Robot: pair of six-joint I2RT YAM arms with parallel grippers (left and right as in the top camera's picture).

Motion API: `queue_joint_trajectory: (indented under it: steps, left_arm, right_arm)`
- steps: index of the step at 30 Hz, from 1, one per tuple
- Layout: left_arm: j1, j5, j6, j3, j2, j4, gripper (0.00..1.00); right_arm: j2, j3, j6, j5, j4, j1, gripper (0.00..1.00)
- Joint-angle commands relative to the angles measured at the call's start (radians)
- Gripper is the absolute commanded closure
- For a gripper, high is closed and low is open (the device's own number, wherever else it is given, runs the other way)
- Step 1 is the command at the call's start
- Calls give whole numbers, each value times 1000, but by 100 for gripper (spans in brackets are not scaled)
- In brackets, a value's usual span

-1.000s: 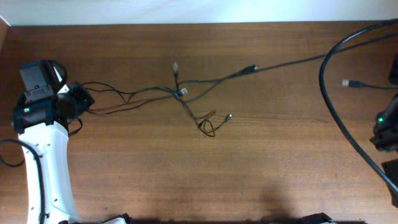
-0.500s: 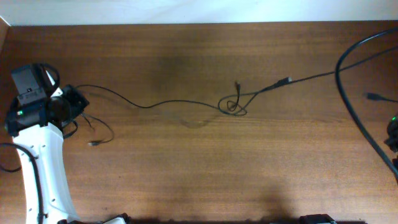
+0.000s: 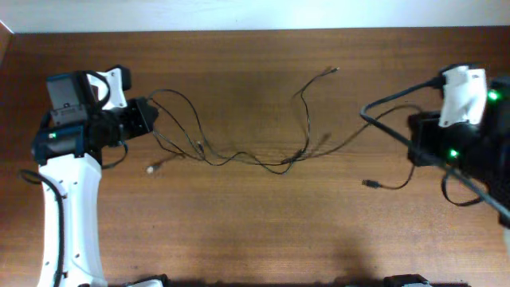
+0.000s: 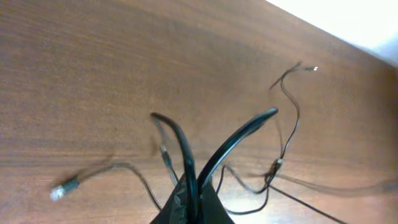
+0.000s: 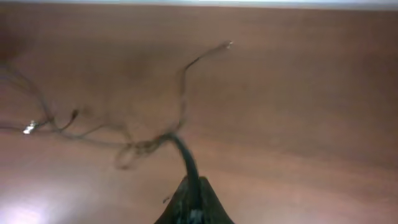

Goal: Untangle cables

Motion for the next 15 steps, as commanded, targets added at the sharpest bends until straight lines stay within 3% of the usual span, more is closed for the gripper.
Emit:
queue_joint_trajectory:
  steps: [1, 2, 3, 5, 10, 12, 15]
  left_arm:
    - [-77, -127, 27, -9, 12, -24, 91]
    - [-99, -143, 27, -9, 24, -27, 77]
    - [-117, -144, 27, -9, 38, -28, 43]
    - [-143, -153, 27, -8, 57, -23, 2]
    - [-157, -160, 2, 49, 57, -65, 2]
    - [-180, -72, 0, 51, 59, -76, 30]
    - [-247, -61, 1, 50, 79, -102, 75]
  right_arm:
    - [65, 8, 19, -87, -52, -6, 96]
    - [80, 8, 19, -83, -63, -6, 96]
    - [99, 8, 18, -71, -79, -6, 96]
    - [122, 8, 19, -34, -94, -7, 96]
    - [137, 8, 19, -14, -96, -7, 96]
    - [146, 8, 19, 44, -114, -7, 96]
    - [173, 8, 50, 169, -165, -17, 96]
